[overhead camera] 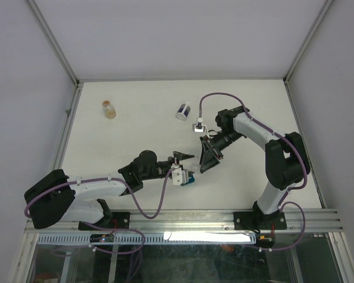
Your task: Sort the pills into containers
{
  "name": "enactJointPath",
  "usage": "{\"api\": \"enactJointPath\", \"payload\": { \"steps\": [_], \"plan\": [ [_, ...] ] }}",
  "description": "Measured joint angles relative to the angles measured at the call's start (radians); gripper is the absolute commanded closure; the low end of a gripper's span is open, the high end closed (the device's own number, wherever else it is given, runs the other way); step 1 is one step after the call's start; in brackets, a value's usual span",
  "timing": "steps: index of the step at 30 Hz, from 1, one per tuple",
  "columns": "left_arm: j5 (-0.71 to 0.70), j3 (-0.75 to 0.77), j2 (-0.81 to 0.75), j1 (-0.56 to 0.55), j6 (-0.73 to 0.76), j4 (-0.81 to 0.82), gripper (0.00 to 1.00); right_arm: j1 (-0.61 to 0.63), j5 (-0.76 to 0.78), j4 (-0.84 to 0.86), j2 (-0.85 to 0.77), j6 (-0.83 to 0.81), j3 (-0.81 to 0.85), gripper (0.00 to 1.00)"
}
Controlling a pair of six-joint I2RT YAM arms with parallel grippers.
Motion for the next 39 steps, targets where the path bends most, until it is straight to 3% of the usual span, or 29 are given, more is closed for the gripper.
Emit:
{"api": "enactJointPath", "payload": {
  "steps": [14,19,22,25,26,27,39],
  "plan": [
    [0.076,0.024,0.005,0.0,-0.007,-0.065,0.67,0.003,0.0,-0.018,0.006,-0.016,0.0,0.77],
    [0.093,0.026,0.011,0.0,-0.008,-0.066,0.81,0.003,0.0,-0.035,0.014,-0.016,0.0,0.75],
    [0.098,0.027,0.012,0.0,-0.011,-0.069,1.0,0.003,0.0,-0.042,0.019,-0.016,0.0,0.63],
    [0.105,0.028,0.012,0.0,-0.018,-0.069,1.0,0.004,0.0,-0.051,0.02,-0.016,0.0,0.32],
    [0.11,0.028,0.012,0.0,-0.027,-0.069,1.0,0.005,0.0,-0.051,0.02,-0.016,0.0,0.1],
    [0.113,0.028,0.012,0.0,-0.034,-0.068,1.0,0.006,-0.001,-0.049,0.02,-0.014,0.0,0.02],
    [0.112,-0.006,0.0,0.0,-0.253,-0.006,1.0,-0.042,0.003,-0.033,-0.004,-0.017,0.0,0.01]
  ]
}}
